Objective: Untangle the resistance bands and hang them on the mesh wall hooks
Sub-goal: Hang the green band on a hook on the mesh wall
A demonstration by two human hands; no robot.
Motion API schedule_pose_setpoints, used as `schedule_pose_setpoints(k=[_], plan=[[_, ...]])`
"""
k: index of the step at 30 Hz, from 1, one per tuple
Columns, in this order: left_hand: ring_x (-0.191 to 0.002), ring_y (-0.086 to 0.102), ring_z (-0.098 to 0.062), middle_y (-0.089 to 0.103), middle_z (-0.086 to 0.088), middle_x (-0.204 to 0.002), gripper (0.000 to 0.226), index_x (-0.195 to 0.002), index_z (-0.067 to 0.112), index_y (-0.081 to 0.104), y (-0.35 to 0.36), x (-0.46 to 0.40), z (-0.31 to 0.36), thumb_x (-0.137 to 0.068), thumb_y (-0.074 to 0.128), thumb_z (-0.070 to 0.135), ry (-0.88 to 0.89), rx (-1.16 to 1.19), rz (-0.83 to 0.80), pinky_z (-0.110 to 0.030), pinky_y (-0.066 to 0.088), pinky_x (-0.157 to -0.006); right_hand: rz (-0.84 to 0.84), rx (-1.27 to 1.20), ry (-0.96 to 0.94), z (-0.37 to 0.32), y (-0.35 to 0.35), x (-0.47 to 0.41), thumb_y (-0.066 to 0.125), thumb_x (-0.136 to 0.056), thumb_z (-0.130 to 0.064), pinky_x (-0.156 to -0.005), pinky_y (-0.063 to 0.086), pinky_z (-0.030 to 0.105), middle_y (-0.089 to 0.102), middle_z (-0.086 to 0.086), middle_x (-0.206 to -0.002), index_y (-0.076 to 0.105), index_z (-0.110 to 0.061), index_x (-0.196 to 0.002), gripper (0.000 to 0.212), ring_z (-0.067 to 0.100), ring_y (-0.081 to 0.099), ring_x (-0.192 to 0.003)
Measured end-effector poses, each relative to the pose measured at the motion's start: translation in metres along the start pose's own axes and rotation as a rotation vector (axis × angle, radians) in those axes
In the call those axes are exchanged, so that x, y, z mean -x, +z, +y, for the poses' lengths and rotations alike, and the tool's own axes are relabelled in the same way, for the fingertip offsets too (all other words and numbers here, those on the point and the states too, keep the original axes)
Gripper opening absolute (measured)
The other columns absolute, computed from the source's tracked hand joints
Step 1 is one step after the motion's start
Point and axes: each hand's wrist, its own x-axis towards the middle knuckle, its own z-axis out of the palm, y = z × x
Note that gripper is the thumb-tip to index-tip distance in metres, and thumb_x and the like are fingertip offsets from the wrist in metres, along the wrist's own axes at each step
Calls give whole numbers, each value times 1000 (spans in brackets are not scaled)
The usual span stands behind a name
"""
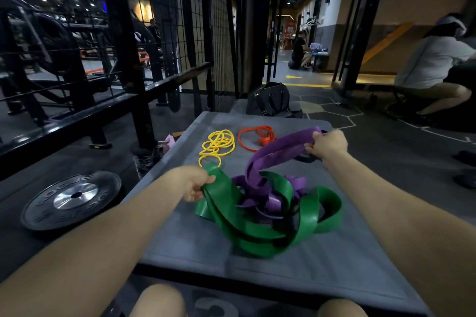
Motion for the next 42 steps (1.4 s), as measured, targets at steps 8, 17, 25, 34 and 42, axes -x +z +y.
schedule_pose_setpoints(k=[8, 17, 25, 34, 42], plan=[[-128, 39, -32, 35, -17, -136, 63, -131, 4, 38, 6, 14, 10, -81, 65, 31, 230, -517, 310, -32, 41, -96, -90, -108, 26, 11, 28, 10, 51, -95, -7, -78, 57, 38, 61, 19, -82, 51, 12, -114, 28, 29, 66, -72], [-113, 54, -34, 59, -20, -121, 26, -112, 1, 60, 64, -22, 61, -90, 48, 6, 674, -511, 240, -35, 43, -95, -72, -83, -14, 34, -3, -16, 47, -97, -12, -62, 51, 25, 57, 6, -70, 51, 3, -117, 25, 11, 59, -60], [-120, 54, -32, 59, -21, -126, 31, -119, -4, 58, 123, -69, 77, -93, 40, -5, 660, -574, -7, -27, 40, -96, -47, -18, 4, 74, -36, -34, 46, -97, -12, -66, 53, 31, 57, 7, -67, 57, 1, -104, 18, 13, 58, -59], [-138, 31, -19, 39, 3, -146, 42, -140, 18, 40, 136, -74, 90, -99, 41, 18, 292, -1083, -447, -37, 24, -114, -46, -60, 26, 90, -53, -43, 47, -97, -11, -62, 51, 24, 56, 7, -67, 57, -2, -100, 14, 11, 56, -60], [-117, 53, -23, 55, -4, -132, 35, -128, 16, 52, 141, -61, 83, -94, 50, 22, 487, -1534, -432, -31, 42, -94, -18, -71, 14, 85, -67, -36, 47, -97, -12, -76, 52, 32, 56, 7, -67, 56, -5, -93, 12, 13, 55, -61]])
